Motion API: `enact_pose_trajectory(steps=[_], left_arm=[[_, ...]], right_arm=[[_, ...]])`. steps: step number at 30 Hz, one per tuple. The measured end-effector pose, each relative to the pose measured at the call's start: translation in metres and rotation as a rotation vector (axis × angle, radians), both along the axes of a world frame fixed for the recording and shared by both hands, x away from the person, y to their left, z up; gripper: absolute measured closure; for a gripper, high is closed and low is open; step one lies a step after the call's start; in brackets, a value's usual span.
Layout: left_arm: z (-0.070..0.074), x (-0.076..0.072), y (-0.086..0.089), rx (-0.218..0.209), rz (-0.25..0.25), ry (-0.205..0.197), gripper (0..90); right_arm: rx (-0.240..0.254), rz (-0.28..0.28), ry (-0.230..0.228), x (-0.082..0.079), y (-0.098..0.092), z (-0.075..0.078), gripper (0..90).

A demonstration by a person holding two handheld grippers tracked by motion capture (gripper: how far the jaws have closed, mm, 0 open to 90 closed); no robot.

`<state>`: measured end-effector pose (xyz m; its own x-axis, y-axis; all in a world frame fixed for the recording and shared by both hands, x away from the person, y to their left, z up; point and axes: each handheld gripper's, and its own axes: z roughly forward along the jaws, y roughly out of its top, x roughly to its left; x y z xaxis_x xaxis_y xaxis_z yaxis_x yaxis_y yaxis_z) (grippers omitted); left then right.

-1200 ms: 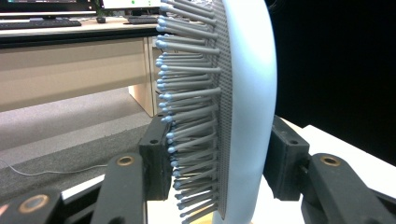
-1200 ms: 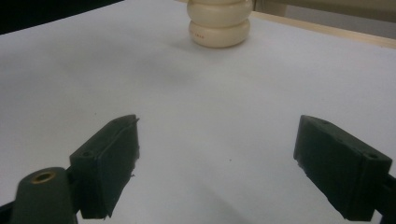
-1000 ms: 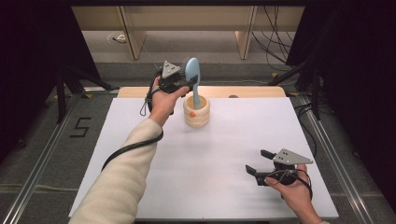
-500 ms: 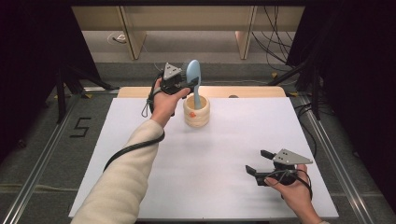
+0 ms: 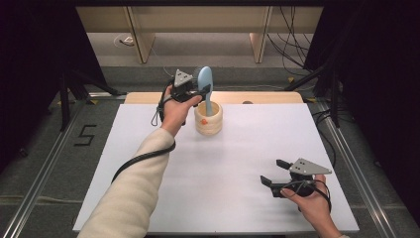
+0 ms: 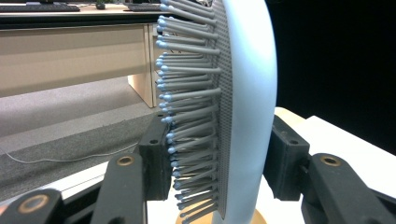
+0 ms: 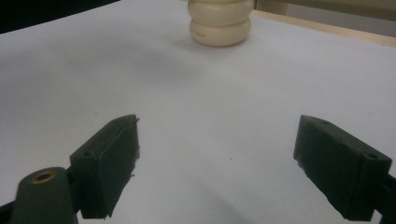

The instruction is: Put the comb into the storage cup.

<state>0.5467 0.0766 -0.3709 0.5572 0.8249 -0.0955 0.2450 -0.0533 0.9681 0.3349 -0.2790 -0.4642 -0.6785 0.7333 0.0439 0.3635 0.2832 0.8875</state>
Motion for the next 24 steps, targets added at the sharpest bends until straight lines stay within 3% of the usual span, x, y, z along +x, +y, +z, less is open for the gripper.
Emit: enact_pose_trajectory(steps=[24], left_arm=[[-0.012,0.001,-0.005,-0.010,-0.004,0.025,49.9]], right_arm=[[-0.002,0.004,0.001,0.000,0.000,0.000,15.3]])
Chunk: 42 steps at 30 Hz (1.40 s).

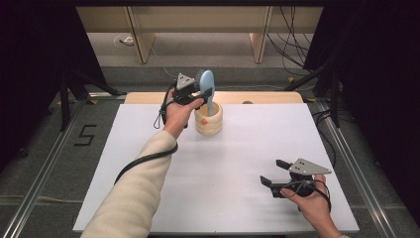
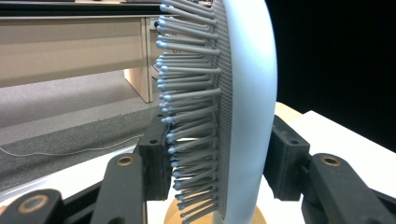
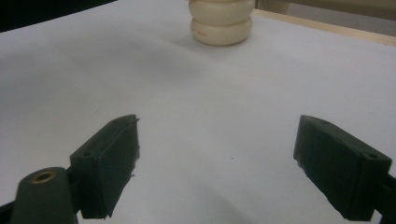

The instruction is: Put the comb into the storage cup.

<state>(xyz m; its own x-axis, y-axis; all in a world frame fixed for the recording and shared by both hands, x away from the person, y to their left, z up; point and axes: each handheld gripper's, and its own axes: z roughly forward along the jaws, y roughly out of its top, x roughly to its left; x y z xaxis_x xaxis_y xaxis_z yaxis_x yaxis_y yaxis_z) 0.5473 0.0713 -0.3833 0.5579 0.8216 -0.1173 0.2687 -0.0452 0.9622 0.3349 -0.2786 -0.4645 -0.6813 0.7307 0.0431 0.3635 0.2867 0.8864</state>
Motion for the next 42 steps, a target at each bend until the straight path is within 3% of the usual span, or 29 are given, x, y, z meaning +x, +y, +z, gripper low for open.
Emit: enact_pose_trajectory(steps=[42], left_arm=[[-0.012,0.001,-0.005,-0.012,-0.008,0.028,49.7]], right_arm=[[-0.002,0.005,0.004,0.001,0.000,-0.001,15.4]])
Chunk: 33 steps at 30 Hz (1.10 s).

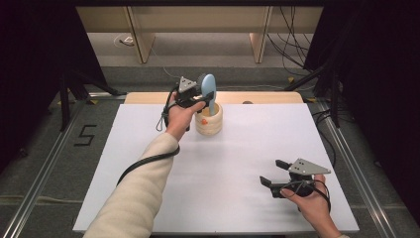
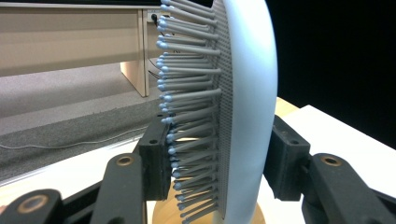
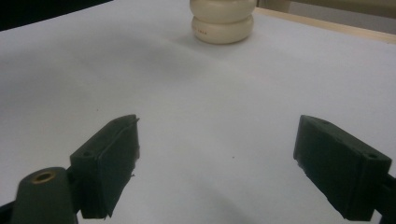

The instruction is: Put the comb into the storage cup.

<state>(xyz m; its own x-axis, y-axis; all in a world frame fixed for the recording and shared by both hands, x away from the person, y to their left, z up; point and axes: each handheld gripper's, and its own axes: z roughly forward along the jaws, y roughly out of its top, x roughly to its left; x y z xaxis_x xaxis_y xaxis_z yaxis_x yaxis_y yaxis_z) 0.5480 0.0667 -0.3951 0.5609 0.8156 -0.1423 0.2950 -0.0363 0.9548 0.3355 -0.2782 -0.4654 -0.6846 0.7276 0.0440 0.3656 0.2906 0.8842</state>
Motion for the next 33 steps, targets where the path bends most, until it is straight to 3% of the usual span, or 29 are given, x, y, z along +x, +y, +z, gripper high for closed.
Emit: enact_pose_trajectory(steps=[21,33], left_arm=[[-0.008,0.000,0.000,-0.020,0.005,0.027,49.2],[-0.009,0.001,0.010,-0.056,0.053,0.062,46.5]], right_arm=[[-0.001,0.001,0.005,0.000,0.000,0.000,15.5],[-0.008,0.004,0.007,0.000,0.000,-0.001,15.4]])
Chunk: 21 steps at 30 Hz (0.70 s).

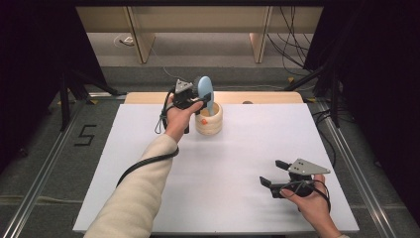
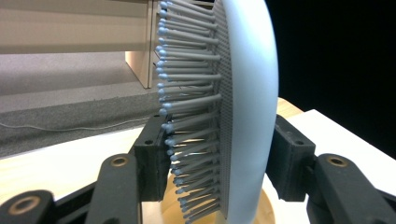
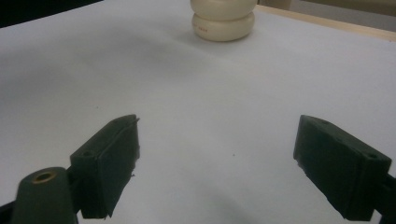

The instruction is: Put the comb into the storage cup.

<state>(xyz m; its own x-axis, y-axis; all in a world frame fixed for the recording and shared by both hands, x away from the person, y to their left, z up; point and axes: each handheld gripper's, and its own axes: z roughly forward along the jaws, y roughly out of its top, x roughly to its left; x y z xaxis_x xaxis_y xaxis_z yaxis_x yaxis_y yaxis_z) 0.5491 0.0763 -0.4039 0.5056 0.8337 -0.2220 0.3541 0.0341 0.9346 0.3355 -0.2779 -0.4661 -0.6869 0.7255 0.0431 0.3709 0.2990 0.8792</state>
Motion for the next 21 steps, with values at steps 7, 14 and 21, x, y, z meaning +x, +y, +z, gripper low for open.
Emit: enact_pose_trajectory(steps=[7,14,21], left_arm=[[-0.001,-0.001,0.010,-0.006,0.022,0.015,44.3],[-0.004,-0.002,0.017,-0.006,0.056,0.035,42.1],[-0.006,-0.003,0.023,-0.005,0.060,0.054,40.5]], right_arm=[[0.000,-0.003,0.003,0.000,0.000,0.000,15.4],[-0.002,0.001,0.005,0.000,0.000,-0.001,15.5],[-0.002,0.000,0.010,0.000,0.001,-0.001,15.5]])
